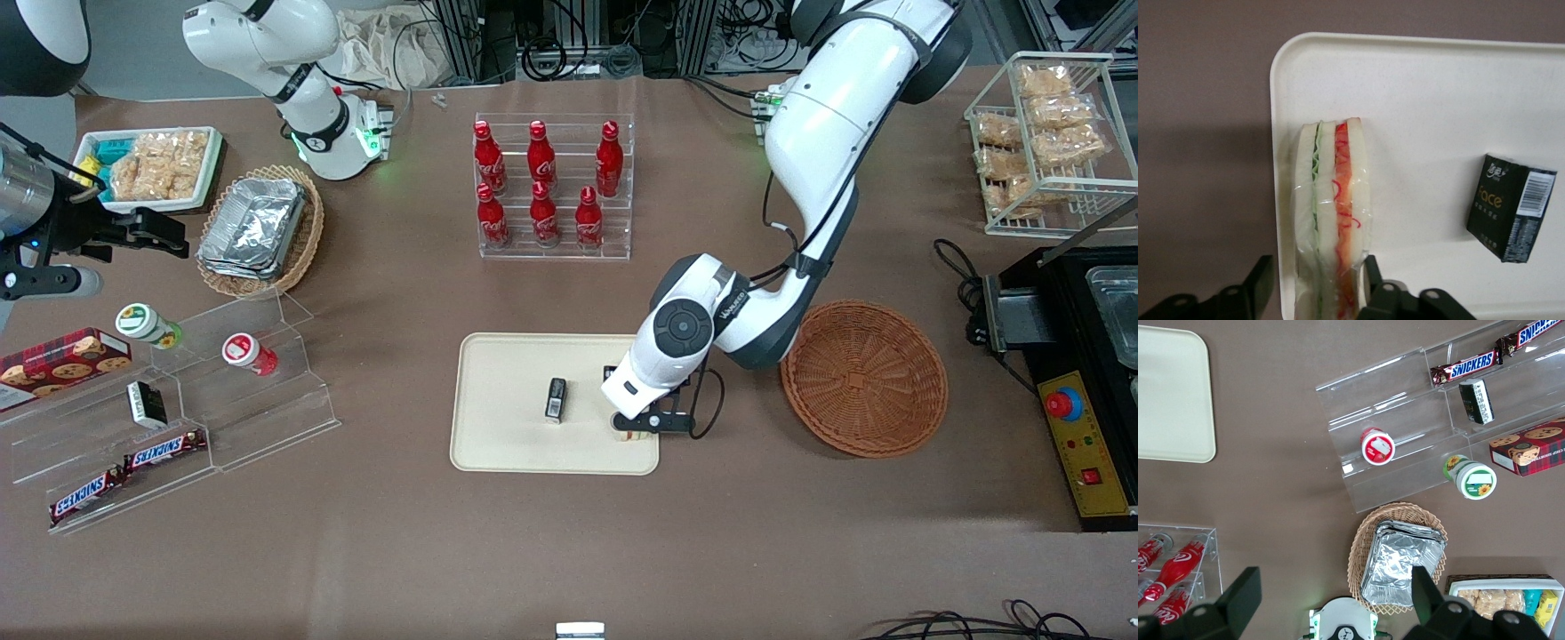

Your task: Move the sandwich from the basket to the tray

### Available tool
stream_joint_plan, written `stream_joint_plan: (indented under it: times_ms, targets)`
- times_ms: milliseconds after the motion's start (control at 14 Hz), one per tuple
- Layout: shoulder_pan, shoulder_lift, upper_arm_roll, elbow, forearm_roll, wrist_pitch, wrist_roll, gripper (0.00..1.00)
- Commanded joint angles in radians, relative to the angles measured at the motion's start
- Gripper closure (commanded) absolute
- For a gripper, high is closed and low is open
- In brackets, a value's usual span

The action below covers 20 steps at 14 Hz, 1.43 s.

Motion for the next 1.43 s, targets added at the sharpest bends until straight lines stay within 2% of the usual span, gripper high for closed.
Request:
stream_joint_plan:
  times_ms: [0,286,429,714,1143,1357]
  targets:
    - [-0.001,-0.046,0.007,0.026,-0.010,-0.097,-0.031,0.01]
    - [0.080,-0.173,0.003,0.072,-0.021,-0.369,0.027,0.01]
    - [0.091,-0.251,0.015,0.074,-0.032,-0.479,0.122,0.01]
    - [0.225,-0.406,0.016,0.071,-0.025,-0.649,0.315,0.01]
    - [0.416,-0.553,0.016,0.072,-0.024,-0.717,0.544,0.01]
    - [0.457,-0.592,0.022,0.075,-0.018,-0.738,0.570,0.01]
